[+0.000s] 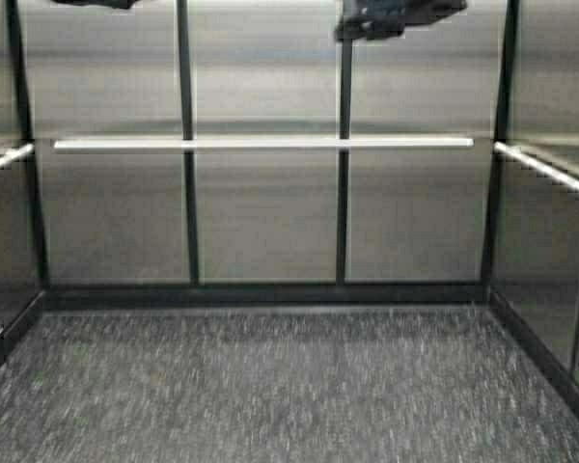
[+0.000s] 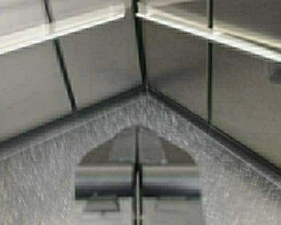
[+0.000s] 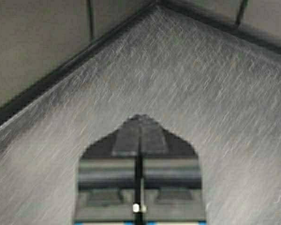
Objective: Navigate to elevator, push the call button, then enter the elevator
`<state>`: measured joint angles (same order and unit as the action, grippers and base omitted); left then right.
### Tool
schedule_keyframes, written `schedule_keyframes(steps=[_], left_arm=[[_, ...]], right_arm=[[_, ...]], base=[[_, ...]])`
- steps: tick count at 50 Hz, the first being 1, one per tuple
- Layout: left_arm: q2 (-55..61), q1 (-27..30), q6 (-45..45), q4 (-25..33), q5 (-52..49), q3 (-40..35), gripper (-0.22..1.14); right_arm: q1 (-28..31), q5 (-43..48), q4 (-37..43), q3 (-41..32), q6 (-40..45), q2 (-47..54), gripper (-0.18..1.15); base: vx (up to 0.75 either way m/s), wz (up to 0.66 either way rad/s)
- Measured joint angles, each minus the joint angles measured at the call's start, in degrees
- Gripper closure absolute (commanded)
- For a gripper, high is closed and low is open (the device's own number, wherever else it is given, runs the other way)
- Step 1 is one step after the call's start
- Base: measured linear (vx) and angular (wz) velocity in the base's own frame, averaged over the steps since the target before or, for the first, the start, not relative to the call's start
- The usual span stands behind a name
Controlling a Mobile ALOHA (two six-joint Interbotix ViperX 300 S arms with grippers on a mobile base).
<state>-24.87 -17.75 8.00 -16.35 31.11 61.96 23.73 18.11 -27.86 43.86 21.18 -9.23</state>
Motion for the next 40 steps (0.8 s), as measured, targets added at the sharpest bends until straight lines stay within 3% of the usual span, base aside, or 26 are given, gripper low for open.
schedule_keyframes(steps=[6, 17, 23, 40], left_arm=[[-0.4, -1.4, -0.1, 0.4, 0.4, 0.1, 0.89], [-6.0, -3.9, -1.0, -0.2, 0.4, 0.9, 0.89], [-3.2, -0.9, -0.9, 0.0, 0.3, -1.2, 0.89], [-3.3, -2.5, -1.3, -0.5, 1.2, -0.7, 0.89]], right_arm=[[-0.8, -0.1, 0.0, 3.9, -0.4, -0.5, 0.92], [1.2, 1.3, 0.2, 3.4, -0.2, -4.8, 0.92], [0.3, 1.4, 0.2, 2.1, -0.2, -4.1, 0.92], [0.2, 1.5, 0.4, 4.5, 0.0, -4.1, 0.92]], base=[[0.55, -0.27], [0.47, -0.03], [0.57, 0.08], [0.51, 0.02]])
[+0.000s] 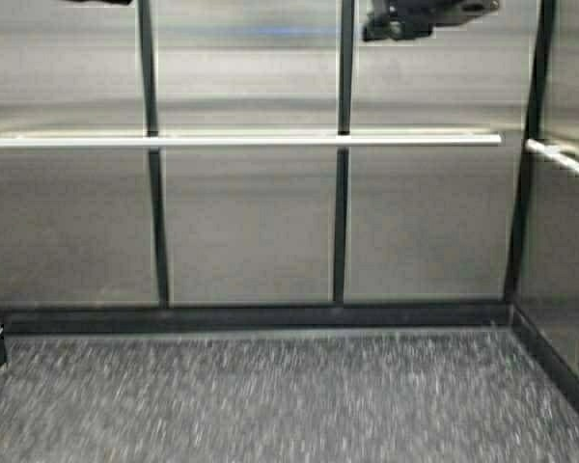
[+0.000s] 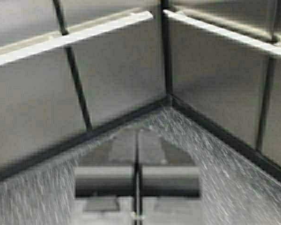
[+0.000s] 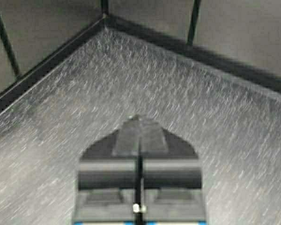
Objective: Navigate to elevator, push the call button, then enter the elevator
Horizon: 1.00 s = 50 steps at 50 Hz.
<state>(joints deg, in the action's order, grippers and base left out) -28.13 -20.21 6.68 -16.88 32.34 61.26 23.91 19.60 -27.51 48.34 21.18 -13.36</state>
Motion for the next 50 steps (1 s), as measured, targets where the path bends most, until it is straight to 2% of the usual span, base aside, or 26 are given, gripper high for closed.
schedule_keyframes(steps=[34, 50], left_arm=[[6.6, -0.1, 0.1, -0.5, 0.8, -0.2, 0.89], [9.2, 0.0, 0.1, -1.1, 3.2, -0.1, 0.89]], right_arm=[[0.3, -1.0, 0.4, 1.2, 0.3, 3.1, 0.92], [2.4, -1.0, 0.6, -0.5, 0.3, 3.1, 0.92]], base=[[0.49, -0.19], [0.37, 0.02]])
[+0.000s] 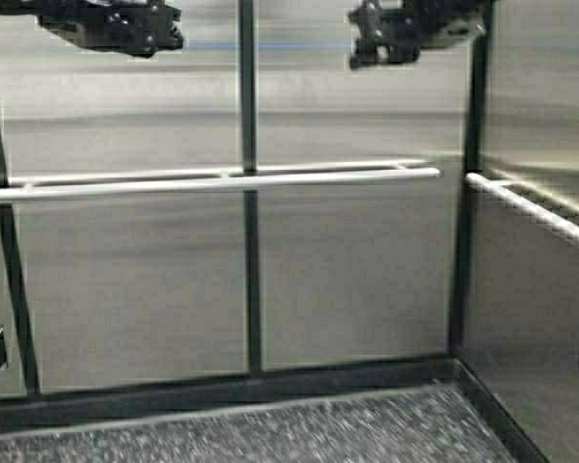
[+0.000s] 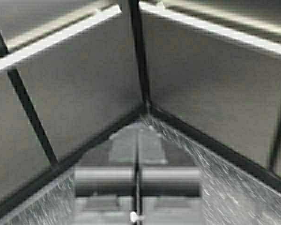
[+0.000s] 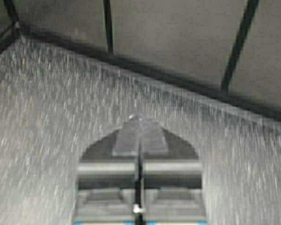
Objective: Navigate to elevator, push the call button, then enter the elevator
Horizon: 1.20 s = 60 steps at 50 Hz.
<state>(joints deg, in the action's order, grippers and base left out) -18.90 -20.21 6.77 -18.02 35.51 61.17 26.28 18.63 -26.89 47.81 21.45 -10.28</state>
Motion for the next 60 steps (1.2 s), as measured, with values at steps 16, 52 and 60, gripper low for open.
schedule_keyframes(steps=[16, 52, 60], left_arm=[[-0.1, -0.6, 0.1, -0.4, 0.4, 0.3, 0.89], [-0.3, -3.9, 0.4, -0.4, 0.5, 0.5, 0.89], [-0.3, -3.9, 0.4, -0.4, 0.4, 0.4, 0.89]], right_arm=[[0.5, 0.0, 0.0, 0.0, 0.0, -0.1, 0.92], [1.8, 0.0, 0.3, 1.8, 0.0, -0.5, 0.92], [1.9, -0.1, 0.3, 1.7, 0.0, -0.5, 0.92]], base=[[0.39, 0.15], [0.29, 0.3], [0.2, 0.53]])
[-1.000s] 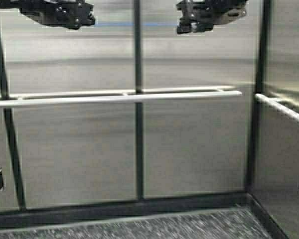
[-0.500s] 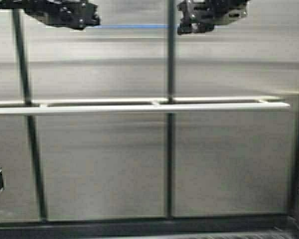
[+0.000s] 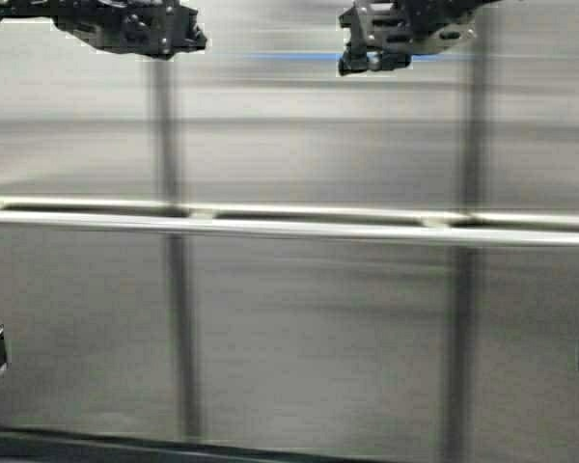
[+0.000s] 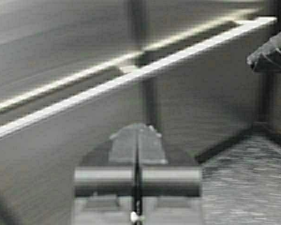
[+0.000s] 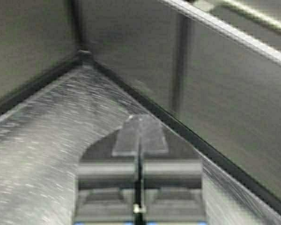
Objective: Navigate to elevator, push the call button, then enter the elevator
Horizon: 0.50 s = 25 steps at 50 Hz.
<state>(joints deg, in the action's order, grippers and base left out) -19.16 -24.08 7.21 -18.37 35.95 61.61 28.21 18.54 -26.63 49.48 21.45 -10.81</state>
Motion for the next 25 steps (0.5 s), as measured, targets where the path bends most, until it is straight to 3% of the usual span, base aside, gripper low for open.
schedule_keyframes(steps=[25], left_arm=[[0.7, 0.3, 0.1, -0.1, 0.1, 0.2, 0.89]], right_arm=[[1.9, 0.0, 0.0, 0.0, 0.0, 0.1, 0.92]], base=[[0.14, 0.74]])
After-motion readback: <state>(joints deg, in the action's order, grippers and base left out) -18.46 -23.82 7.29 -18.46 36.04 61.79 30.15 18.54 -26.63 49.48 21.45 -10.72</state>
